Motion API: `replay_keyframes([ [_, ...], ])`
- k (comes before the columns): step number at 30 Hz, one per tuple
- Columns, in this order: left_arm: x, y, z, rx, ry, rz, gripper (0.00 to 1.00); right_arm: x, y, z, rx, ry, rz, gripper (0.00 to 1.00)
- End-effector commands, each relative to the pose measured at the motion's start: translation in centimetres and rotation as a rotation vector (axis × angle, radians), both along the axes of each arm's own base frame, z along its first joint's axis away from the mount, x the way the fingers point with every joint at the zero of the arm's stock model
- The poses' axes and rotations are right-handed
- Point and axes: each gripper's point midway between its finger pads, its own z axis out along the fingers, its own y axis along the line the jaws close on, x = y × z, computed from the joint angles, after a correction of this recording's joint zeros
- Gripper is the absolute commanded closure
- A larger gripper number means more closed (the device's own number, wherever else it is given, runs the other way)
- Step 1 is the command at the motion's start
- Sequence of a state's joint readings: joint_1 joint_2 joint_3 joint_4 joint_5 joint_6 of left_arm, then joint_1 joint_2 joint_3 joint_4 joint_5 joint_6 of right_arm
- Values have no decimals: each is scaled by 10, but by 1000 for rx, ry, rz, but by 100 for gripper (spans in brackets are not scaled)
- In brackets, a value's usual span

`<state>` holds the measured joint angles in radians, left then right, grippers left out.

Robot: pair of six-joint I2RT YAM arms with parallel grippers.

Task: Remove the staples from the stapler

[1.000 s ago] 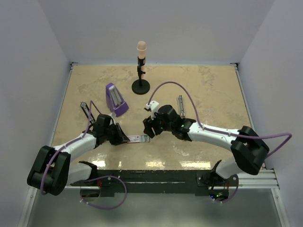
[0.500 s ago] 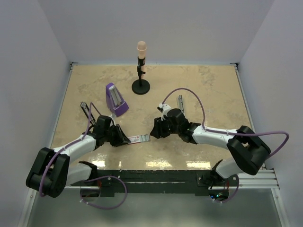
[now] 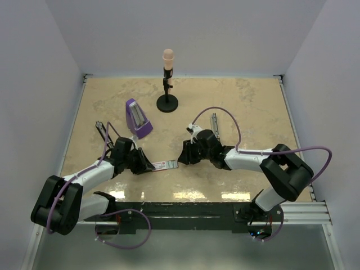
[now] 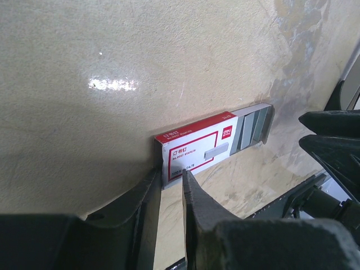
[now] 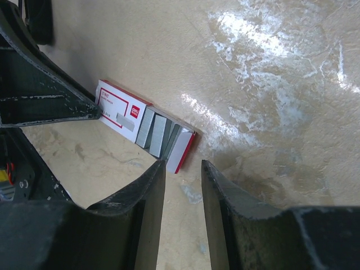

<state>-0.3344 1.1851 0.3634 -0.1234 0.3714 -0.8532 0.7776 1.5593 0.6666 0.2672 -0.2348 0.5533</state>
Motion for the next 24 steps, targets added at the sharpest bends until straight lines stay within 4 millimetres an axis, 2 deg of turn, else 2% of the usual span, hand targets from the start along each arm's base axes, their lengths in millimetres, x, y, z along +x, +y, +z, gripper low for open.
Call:
replay_keyframes([
  [1,-1,-5,4,-23,-16,-22,75,5,6,6,40,-10,-5,63],
  [8,-2,-5,3,-27,-14,-22,76,2,10,-5,43,17,15,61],
  [24,-2,-6,3,-38,-13,-21,76,-1,13,-19,50,41,36,66],
])
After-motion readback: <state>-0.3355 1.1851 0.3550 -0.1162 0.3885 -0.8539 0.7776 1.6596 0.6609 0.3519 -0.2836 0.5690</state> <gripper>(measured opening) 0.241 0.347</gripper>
